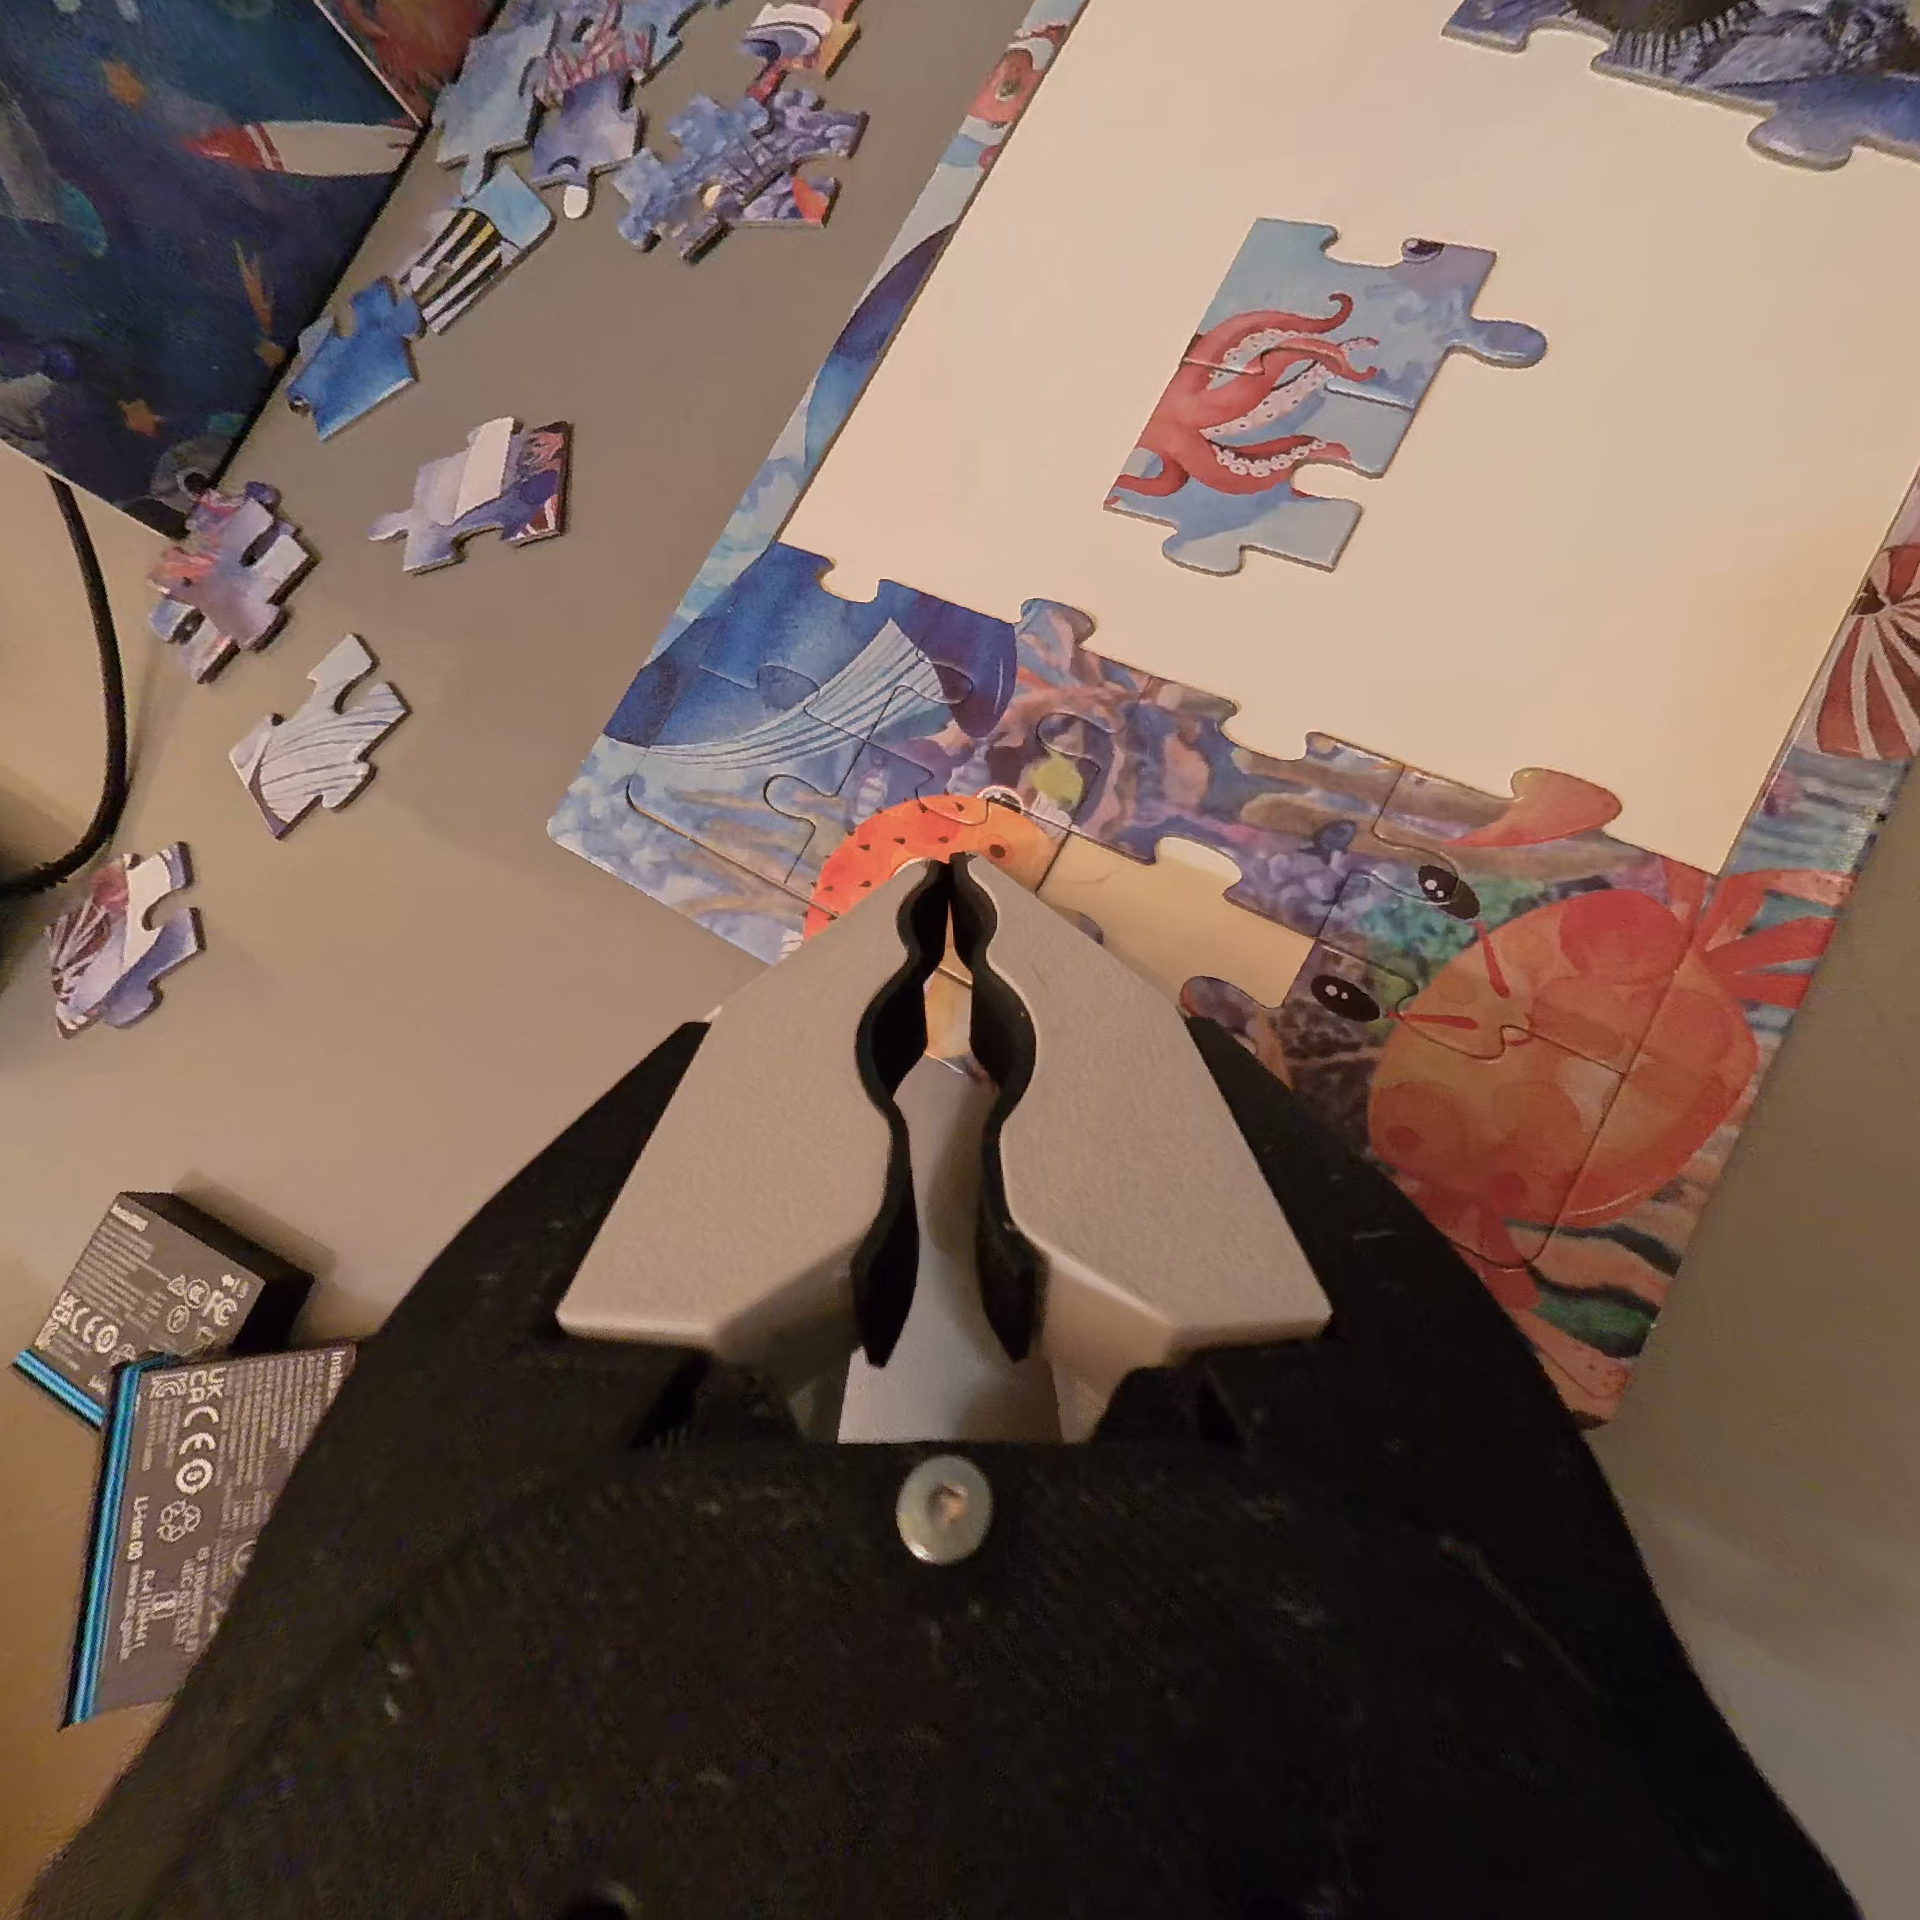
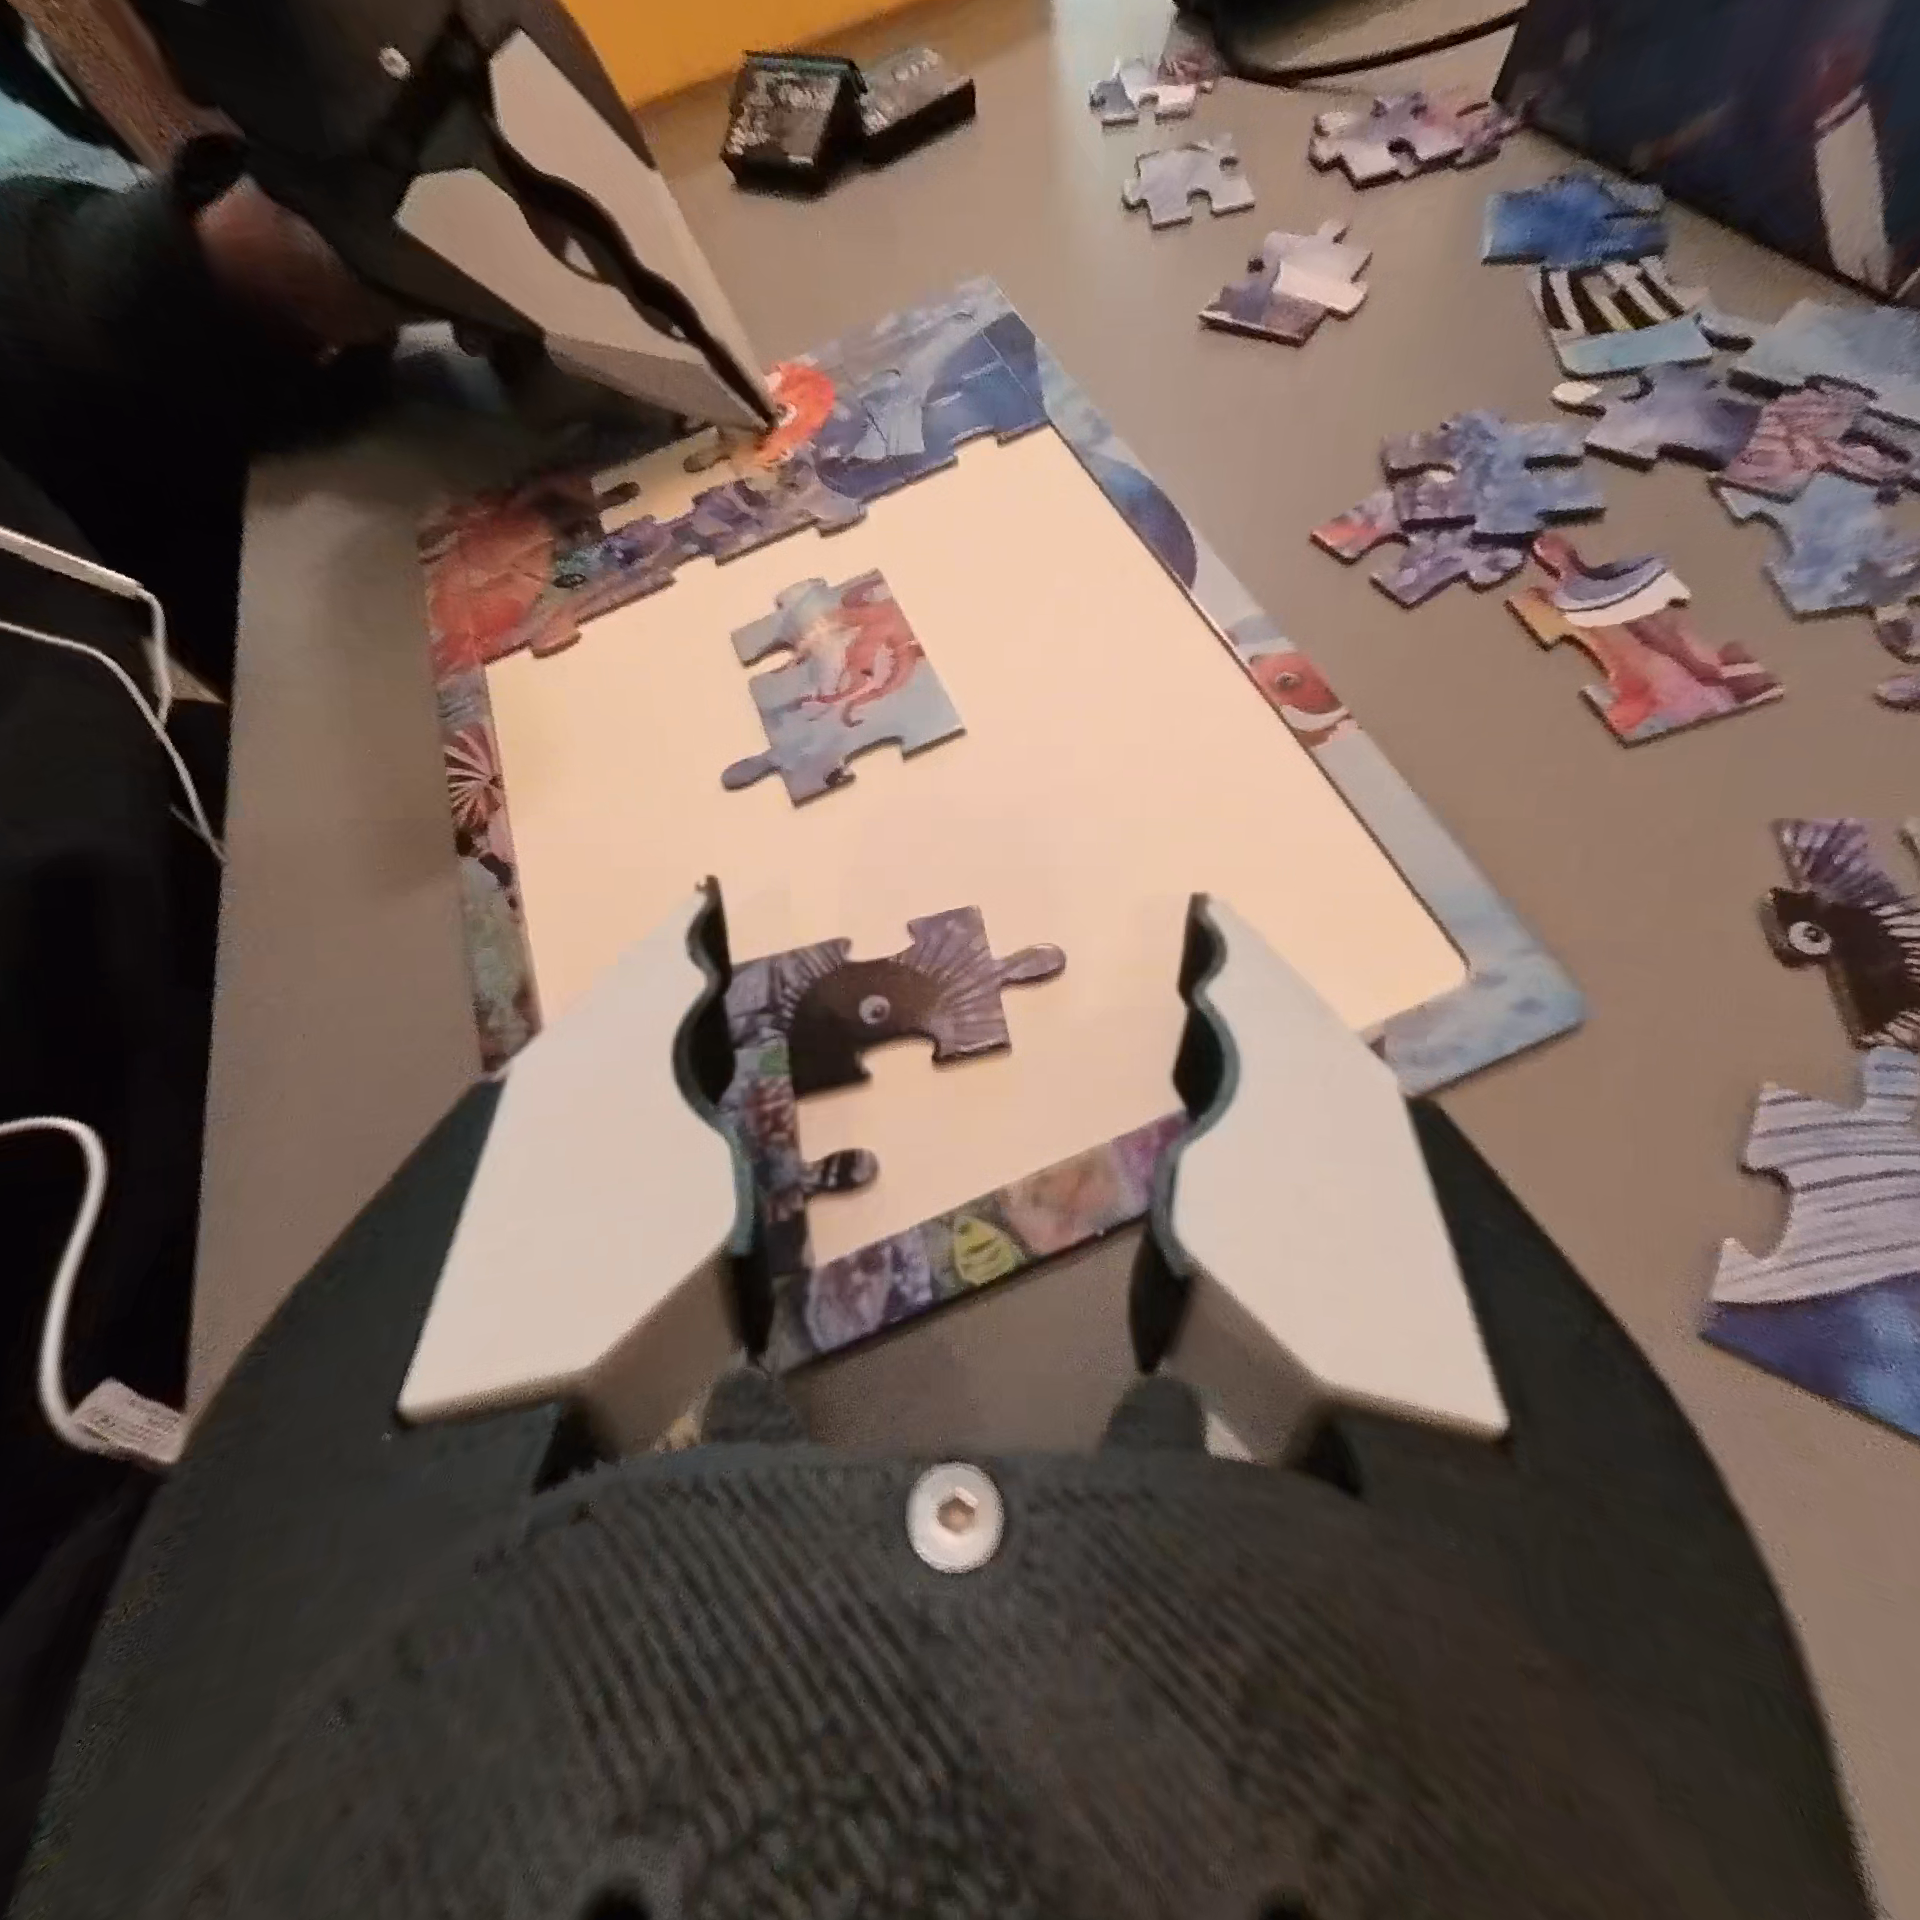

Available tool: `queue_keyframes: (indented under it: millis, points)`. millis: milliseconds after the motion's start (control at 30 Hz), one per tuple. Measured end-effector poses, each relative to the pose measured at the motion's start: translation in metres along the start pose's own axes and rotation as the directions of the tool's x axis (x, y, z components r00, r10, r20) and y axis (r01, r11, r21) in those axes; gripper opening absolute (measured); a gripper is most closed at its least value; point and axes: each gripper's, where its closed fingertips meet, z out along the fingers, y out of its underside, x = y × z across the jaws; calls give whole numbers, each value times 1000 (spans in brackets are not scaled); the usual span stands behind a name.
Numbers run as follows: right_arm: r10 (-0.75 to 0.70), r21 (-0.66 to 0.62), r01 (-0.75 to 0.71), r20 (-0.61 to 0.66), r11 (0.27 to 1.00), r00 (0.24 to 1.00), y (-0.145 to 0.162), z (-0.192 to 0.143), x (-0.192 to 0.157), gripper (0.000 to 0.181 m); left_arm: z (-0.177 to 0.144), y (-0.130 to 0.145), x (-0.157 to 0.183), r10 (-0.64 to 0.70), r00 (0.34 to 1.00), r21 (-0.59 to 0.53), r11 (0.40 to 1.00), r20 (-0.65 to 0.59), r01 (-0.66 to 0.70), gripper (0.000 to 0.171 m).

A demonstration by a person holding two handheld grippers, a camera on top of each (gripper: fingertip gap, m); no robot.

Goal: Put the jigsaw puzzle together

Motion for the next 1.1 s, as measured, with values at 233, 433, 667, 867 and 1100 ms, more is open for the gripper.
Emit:
queue_keyframes:
  millis: [233, 433, 667, 867, 1100]
  points:
    - [-60, -42, 60, 9, 997, 998, 6, 6, -15, 67, -3, -14, -18, -72, 996, 78, 995, 48, 69, 0]
    - [40, 211, 6, -215, 978, 976, -19, -29, 9, 54, -21, -111, 73, 41, 939, 292, 954, -340, 64, 40]
    - [162, 142, -101, -532, 985, 831, 26, -71, 39, 14, 21, -123, 162, 71, 904, 123, 992, -422, -20, 78]
    - [139, 65, -124, -540, 990, 830, 36, -64, 38, 15, 41, -115, 171, 13, 936, 46, 999, -352, 3, 116]
    - [168, 84, -146, -510, 986, 843, 35, -63, 37, 14, 52, -109, 188, 51, 920, 4, 999, -388, -53, 109]
